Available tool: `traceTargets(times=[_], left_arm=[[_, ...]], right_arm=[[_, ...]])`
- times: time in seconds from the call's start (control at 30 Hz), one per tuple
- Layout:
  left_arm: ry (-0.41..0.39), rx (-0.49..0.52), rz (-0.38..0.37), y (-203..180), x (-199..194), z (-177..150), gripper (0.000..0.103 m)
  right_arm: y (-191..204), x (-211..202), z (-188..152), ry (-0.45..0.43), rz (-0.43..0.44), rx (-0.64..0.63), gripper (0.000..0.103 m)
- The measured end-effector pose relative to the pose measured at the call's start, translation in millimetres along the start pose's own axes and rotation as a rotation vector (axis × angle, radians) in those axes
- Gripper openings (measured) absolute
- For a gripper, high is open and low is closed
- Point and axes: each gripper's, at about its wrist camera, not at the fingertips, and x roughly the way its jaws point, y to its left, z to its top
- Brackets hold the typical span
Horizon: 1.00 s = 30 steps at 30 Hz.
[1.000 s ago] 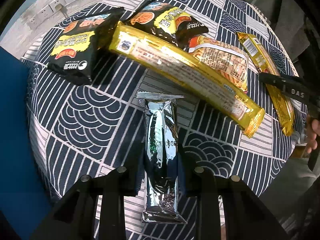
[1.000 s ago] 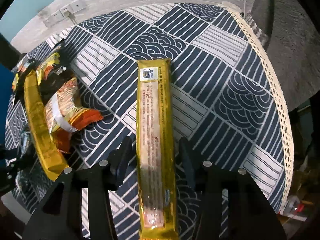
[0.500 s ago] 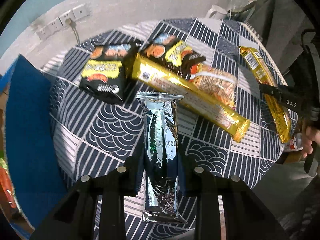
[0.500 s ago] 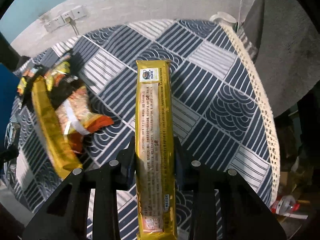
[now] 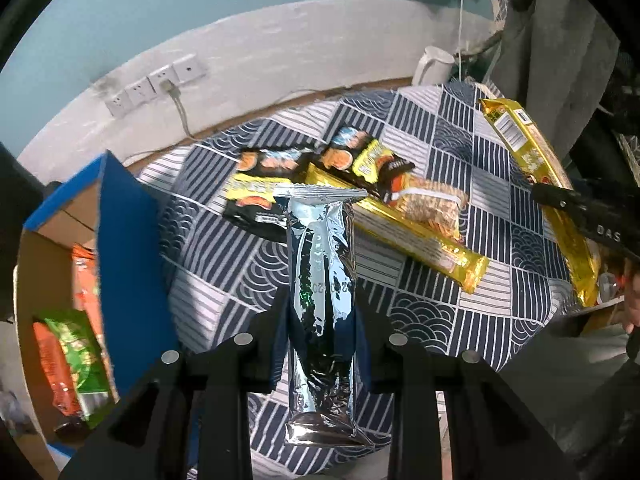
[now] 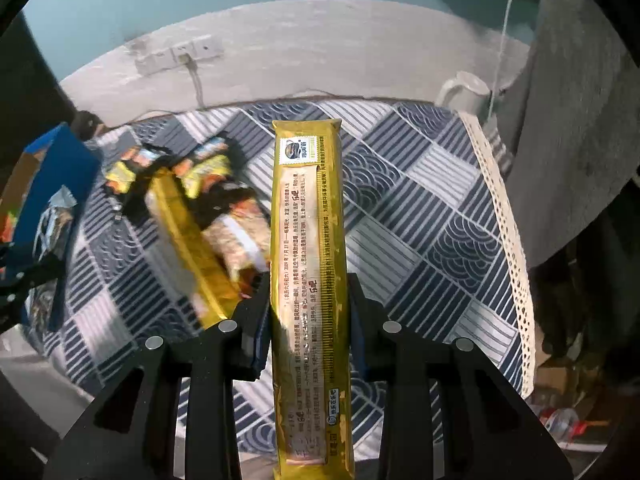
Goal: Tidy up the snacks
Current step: 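Carry both bars into the cardboard box and open both tools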
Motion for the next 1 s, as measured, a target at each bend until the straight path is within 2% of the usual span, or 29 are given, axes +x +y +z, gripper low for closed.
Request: traceTargets(times=[0.4,0.7,1.0], left_arm=[[-0.054,-0.064,0.023,39.8,-34.5,-4.5,0.029],[-0.099,-0.093,0.043,69.7,-58.8,-19.3,0.029],[-0.128,-0.168,0.063,117.1,-76.5,-36.2,0.029]], right_arm=[[49.2,-40.2,16.6,-0.073,0.082,-0.068,0.031],[93.7,-49.9,28.9,-0.09,0.125,-0.136,0.031],[143.5,-50.0,47.7,-0.089,0.174,-0.191,0.031]])
